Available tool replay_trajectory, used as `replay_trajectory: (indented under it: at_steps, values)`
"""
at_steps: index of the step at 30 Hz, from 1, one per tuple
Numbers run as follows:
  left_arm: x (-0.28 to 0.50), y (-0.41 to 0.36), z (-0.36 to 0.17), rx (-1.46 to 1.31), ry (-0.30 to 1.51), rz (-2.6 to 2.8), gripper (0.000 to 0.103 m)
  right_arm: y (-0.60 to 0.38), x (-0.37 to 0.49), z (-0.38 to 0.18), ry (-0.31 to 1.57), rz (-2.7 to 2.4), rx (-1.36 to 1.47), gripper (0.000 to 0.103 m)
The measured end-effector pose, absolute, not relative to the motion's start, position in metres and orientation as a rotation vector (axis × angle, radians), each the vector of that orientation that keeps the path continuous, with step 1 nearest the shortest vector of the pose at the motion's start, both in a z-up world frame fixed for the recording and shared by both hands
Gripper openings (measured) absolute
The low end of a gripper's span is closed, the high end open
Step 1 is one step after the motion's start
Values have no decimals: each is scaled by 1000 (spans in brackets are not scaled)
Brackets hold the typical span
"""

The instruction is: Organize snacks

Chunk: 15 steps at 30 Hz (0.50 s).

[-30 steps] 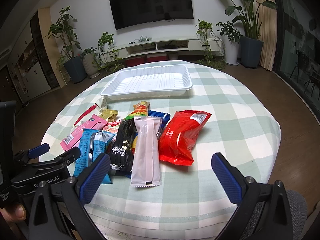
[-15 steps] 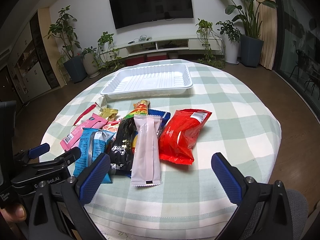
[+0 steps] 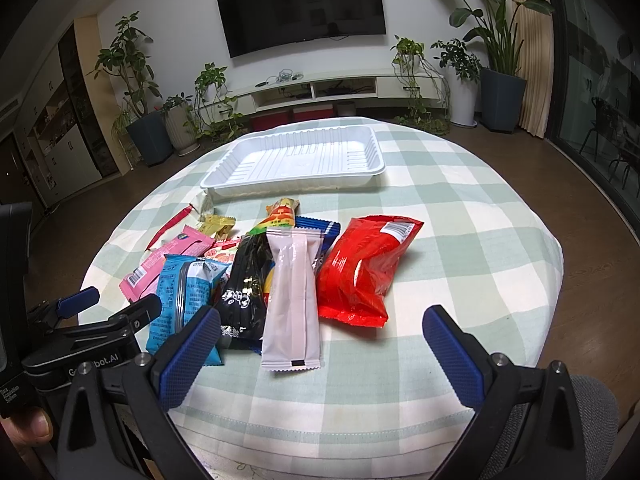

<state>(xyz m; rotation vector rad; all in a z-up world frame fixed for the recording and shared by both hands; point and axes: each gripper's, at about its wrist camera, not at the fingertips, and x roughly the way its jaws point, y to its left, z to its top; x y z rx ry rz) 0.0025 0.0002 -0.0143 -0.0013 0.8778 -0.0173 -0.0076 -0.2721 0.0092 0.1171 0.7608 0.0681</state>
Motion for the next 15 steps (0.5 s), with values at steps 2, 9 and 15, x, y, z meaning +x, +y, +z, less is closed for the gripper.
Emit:
replay_trajectory:
  at_steps: [2,9,15]
  values:
    - [2,0,-14,0,878,-18,103,-271,-8,8,760,68,118,103]
    - [2,0,-15,-1,879,-17,103,-271,-9,7,764,69,118,103]
    - [2,0,-15,0,879,-17,103,-271,-8,7,765,69,120,103]
